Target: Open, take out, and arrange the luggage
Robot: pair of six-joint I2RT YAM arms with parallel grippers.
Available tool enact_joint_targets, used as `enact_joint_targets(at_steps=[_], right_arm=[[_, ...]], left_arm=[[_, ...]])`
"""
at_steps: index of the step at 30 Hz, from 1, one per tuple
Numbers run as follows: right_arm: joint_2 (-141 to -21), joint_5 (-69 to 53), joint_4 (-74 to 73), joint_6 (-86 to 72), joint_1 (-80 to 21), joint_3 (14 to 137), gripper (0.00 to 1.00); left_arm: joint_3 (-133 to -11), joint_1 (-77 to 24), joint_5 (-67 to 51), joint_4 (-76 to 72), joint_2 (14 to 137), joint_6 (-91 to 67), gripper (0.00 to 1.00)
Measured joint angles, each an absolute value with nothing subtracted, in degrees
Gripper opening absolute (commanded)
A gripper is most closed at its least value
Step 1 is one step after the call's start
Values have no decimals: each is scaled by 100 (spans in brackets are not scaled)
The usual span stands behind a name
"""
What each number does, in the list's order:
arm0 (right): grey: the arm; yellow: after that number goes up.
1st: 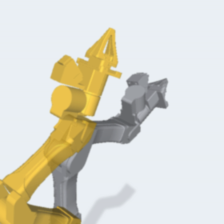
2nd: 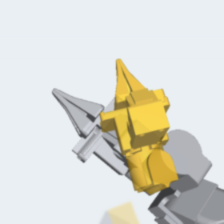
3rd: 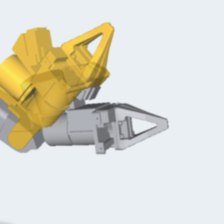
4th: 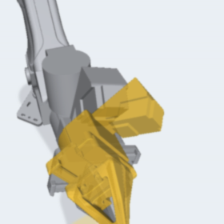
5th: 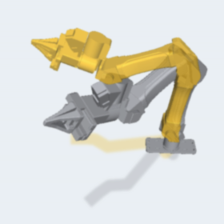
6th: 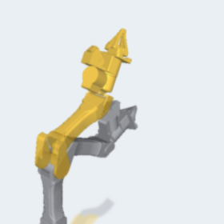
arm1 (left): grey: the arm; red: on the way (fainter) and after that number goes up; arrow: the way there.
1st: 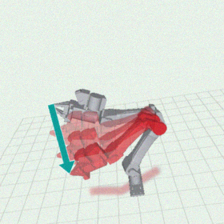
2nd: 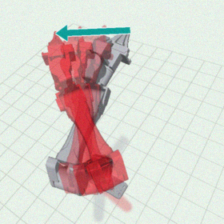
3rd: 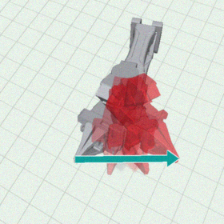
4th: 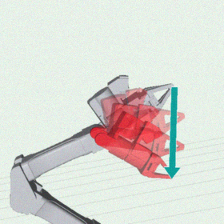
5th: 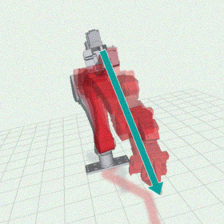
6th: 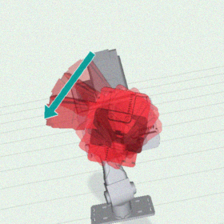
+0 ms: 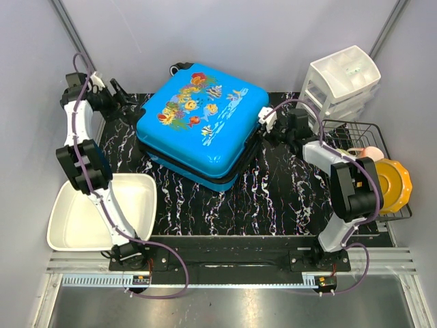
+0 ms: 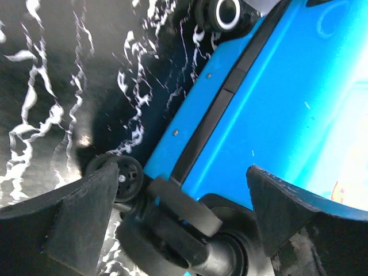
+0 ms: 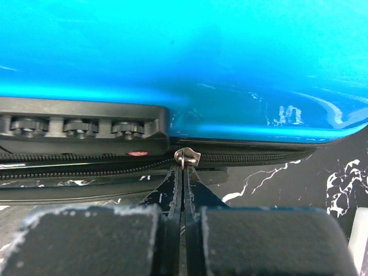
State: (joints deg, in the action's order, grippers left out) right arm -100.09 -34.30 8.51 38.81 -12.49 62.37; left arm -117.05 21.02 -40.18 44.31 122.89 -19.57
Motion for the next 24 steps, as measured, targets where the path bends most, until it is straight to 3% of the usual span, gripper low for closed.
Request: enact_joint_targets(at_steps=[8, 14, 17, 19, 24], right_arm=[[-9727, -3083, 1048, 3312, -1846, 5885, 0], [-9725, -3074, 1114, 2696, -2510, 5881, 0], [-9725, -3122, 1129, 2353, -2842, 5881, 0], [-9725, -3135, 1118, 2226, -2976, 5881, 0], [-9703, -3100, 1081, 2110, -3033, 5881, 0]], left_arm=[[-12114, 2270, -2930, 4379, 11692, -519, 99], [-11045, 2259, -2902, 4233, 9581, 517, 99], [-10245, 1468, -3175, 4333, 8184, 1319, 97], [-9677, 596, -3328, 4377, 7459, 1702, 86], [-7756, -1682, -3522, 4397, 6366, 1892, 73]])
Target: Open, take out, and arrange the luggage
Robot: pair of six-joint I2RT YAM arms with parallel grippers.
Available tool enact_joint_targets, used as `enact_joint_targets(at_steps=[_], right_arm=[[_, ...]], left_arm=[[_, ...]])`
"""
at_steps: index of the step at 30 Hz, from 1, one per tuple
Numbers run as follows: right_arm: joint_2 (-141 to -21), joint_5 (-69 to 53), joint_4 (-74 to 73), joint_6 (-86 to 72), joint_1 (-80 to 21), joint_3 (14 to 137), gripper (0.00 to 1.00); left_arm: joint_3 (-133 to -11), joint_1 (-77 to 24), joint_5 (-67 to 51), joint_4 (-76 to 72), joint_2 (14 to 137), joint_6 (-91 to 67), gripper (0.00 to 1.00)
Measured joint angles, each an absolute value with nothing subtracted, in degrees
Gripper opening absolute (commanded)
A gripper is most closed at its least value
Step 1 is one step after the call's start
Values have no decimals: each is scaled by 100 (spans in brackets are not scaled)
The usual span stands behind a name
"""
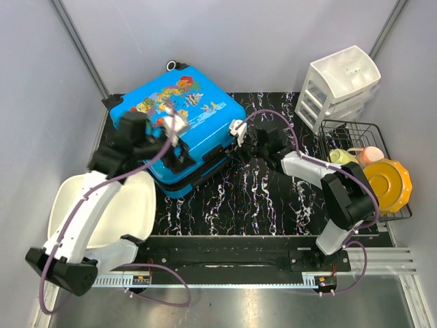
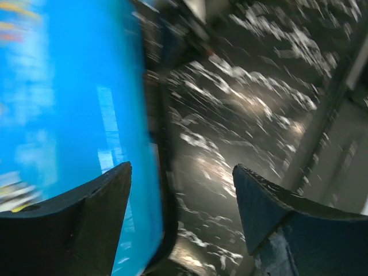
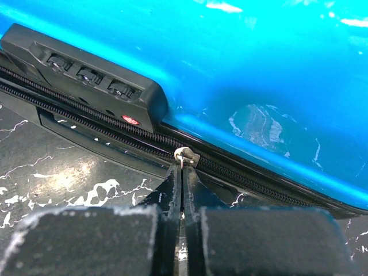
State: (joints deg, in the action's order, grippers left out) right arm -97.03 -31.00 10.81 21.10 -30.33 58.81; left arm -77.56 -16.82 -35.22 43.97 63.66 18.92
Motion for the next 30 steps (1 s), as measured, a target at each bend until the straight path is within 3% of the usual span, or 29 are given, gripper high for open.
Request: enact_joint_targets(at_steps=[4, 14, 30], right_arm=[[-9682, -3089, 1063, 1953, -2991, 5878, 0], [-9664, -3118, 1024, 1376, -2711, 5874, 0], [-9664, -3151, 1024, 1066, -2536, 5854, 0]], left_arm=[[-6536, -3037, -3148, 3975, 6606, 1516, 68], [-5935, -4222, -1660, 2644, 7653, 1103, 65], [-6180, -4560, -123, 1616, 9203, 1085, 65]])
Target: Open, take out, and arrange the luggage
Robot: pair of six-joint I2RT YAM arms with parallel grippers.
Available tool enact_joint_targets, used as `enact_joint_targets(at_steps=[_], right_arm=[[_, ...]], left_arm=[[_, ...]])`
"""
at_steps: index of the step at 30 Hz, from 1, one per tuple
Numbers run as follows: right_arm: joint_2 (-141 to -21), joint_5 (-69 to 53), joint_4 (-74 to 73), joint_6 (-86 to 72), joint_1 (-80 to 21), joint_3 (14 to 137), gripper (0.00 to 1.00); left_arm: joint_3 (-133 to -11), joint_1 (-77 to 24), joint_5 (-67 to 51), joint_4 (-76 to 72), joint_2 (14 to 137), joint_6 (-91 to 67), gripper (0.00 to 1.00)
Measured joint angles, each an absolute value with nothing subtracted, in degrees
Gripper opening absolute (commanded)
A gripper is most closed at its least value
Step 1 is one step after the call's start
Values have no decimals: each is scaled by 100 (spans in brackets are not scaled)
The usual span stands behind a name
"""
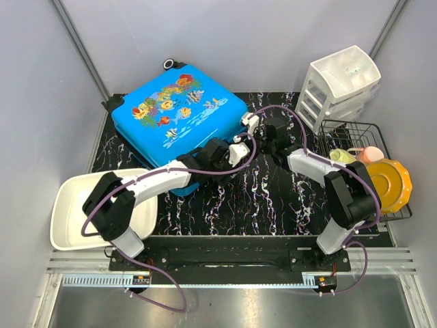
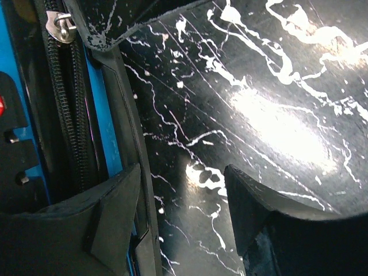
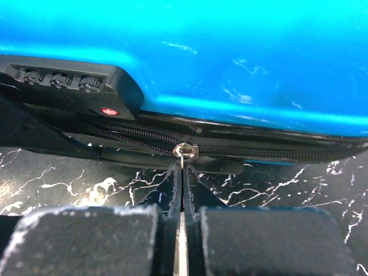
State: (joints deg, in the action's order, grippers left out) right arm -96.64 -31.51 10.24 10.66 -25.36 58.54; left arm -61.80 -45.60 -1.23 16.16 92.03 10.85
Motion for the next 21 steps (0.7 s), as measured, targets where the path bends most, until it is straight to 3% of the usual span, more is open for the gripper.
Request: enact_joint_targets(at_steps=[5, 14, 21], right_arm=[[-9664, -3061, 1090, 1063, -2412, 5854, 0], [-9666, -3059, 1135, 1059, -2362, 5854, 0], [-9666, -3059, 1153, 1026, -2362, 5854, 0]], left_arm=[[-6381, -4622, 73, 1422, 9544, 1068, 63], [-6471, -4904, 993, 1262, 9688, 447, 78], [-6403, -5229, 1896, 1118, 9769, 174, 80]])
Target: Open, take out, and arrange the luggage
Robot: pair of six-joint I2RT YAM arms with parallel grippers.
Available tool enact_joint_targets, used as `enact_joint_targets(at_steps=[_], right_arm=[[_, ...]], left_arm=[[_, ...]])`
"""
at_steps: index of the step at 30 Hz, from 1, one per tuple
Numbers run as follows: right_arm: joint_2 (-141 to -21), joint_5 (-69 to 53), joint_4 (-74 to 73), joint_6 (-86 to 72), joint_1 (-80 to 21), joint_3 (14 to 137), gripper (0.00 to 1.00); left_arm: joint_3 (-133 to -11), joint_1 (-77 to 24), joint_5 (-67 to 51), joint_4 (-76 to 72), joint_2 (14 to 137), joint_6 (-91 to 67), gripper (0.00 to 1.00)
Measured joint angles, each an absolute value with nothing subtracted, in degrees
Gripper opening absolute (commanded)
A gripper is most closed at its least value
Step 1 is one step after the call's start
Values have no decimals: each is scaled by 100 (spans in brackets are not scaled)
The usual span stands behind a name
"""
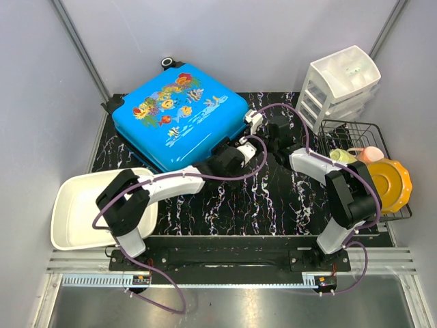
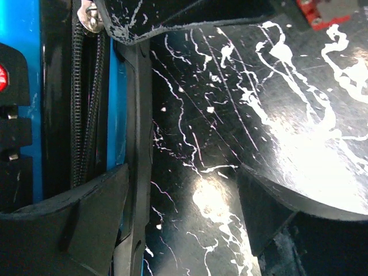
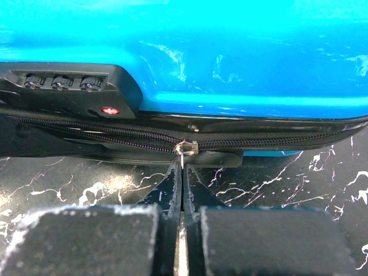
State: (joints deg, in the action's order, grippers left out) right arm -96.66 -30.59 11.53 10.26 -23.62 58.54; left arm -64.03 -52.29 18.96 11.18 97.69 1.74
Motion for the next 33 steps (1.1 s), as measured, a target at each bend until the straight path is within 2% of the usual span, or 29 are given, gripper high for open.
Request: enact_joint_targets(at_steps=[3, 5, 9, 11, 15, 16, 18, 19, 20, 29, 30, 32, 33], right_arm=[[-9666, -3059, 1173, 1013, -2362, 5846, 0], [-9666, -3046, 1177, 1007, -2359, 5843, 0], [-9666, -3085, 1214, 956, -2311, 5839, 0], [-9666, -3092, 1238, 932, -2309, 5839, 0], [-9666, -3094, 1256, 884, -2300, 5839, 0], [-9666, -3098, 1256, 871, -2285, 5839, 0], [-9666, -3120, 1251, 873, -2257, 5830, 0], [-9666, -3144, 1249, 873, -2246, 5824, 0], [-9666, -3164, 1245, 880, -2244, 5822, 0], [-9432, -3361, 1214, 1052, -2110, 5531, 0], [-9341, -3361, 1194, 1079, -2093, 5461, 0], [-9157, -3369, 1107, 1114, -2047, 5330, 0], [-9089, -3371, 1072, 1116, -2027, 5280, 0]], left_arm=[[-6519, -5336, 2314, 1114, 10001, 150, 74], [-6681, -5356, 2493, 1240, 10175, 154, 65], [-6781, -5253, 2298, 1413, 10221, 202, 54], [-6781, -5146, 2086, 1455, 10193, 246, 53], [-6849, -5059, 1900, 1579, 10200, 405, 27], [-6869, -5028, 1876, 1605, 10206, 440, 15], [-6899, -4936, 1831, 1643, 10200, 510, 8], [-6906, -4893, 1734, 1651, 10189, 517, 1], [-6901, -4873, 1647, 1662, 10167, 530, 0], [-6777, -5188, 1754, 1557, 10082, 1074, 2], [-6775, -5227, 1750, 1557, 10068, 1066, 24], [-6775, -5317, 1765, 1544, 10057, 1013, 44], [-6772, -5356, 1791, 1538, 10060, 906, 62]])
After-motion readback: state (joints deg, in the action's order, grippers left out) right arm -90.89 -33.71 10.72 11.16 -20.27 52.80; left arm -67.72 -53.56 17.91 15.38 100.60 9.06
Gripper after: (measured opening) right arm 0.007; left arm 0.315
